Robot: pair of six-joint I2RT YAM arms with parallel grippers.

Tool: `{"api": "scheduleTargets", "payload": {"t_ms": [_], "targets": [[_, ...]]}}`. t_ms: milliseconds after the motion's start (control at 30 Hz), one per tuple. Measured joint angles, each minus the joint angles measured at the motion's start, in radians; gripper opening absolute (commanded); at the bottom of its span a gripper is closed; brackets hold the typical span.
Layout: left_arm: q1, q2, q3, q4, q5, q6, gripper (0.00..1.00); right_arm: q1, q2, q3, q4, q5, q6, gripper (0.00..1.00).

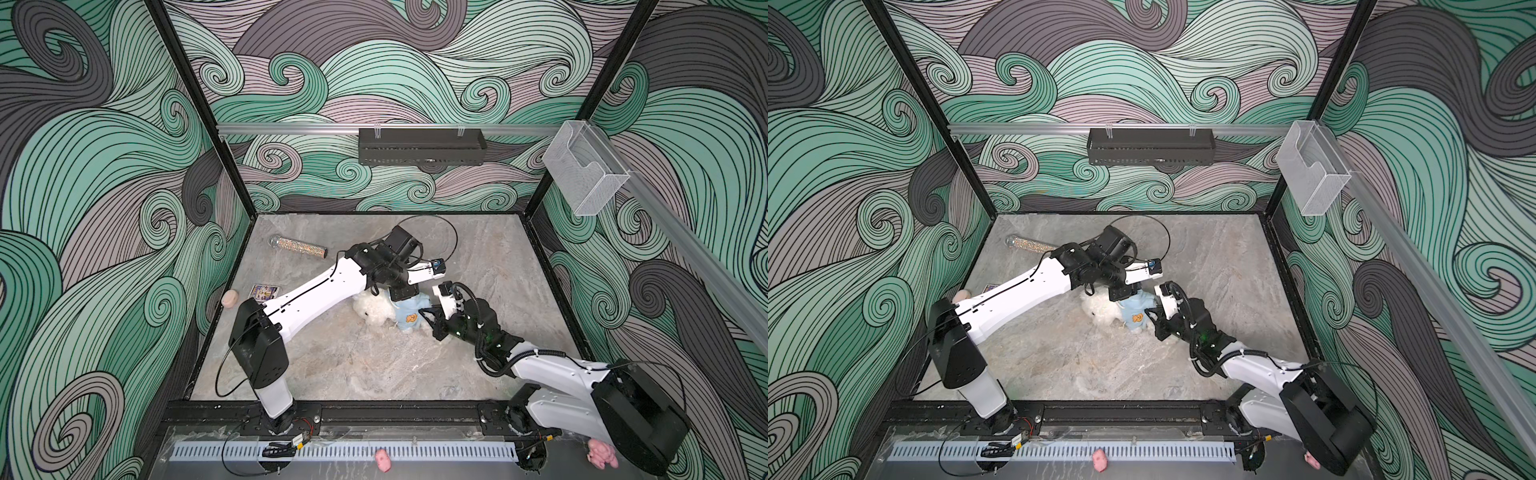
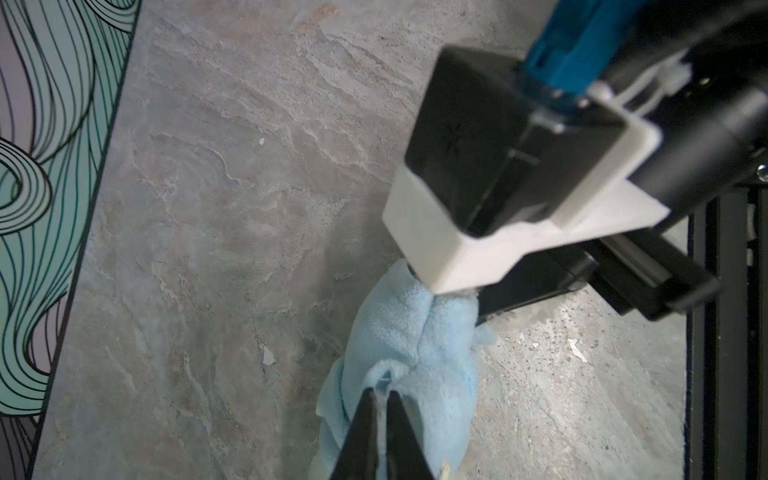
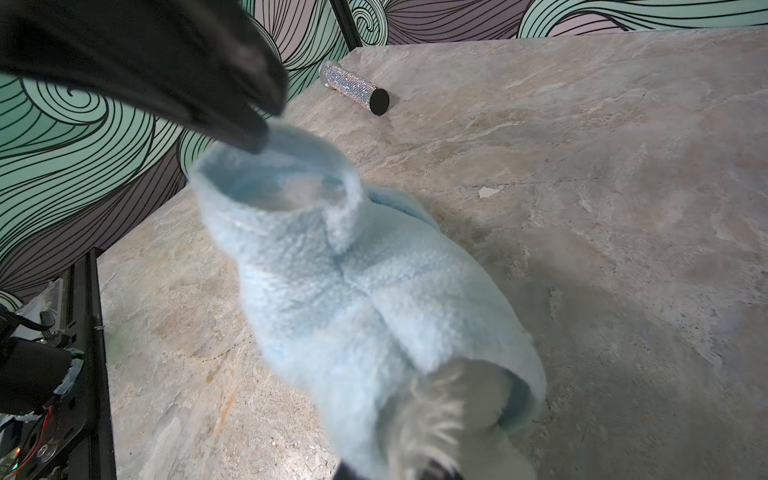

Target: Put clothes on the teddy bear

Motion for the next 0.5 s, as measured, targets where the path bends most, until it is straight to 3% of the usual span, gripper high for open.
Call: {"api": "scheduleTargets", "payload": {"t_ms": [300,500], "targets": [[0.001,0.049,0.031,-0.124,-0.021,0.017,0.12,0.000,0.000,0.000,0.003,0.000,-0.007,0.00],[0.002,0.051,0.036,-0.169,0.000,0.029,0.23,0.000,0.000,0.000,0.003,-0.001,-0.008,0.00]]}}
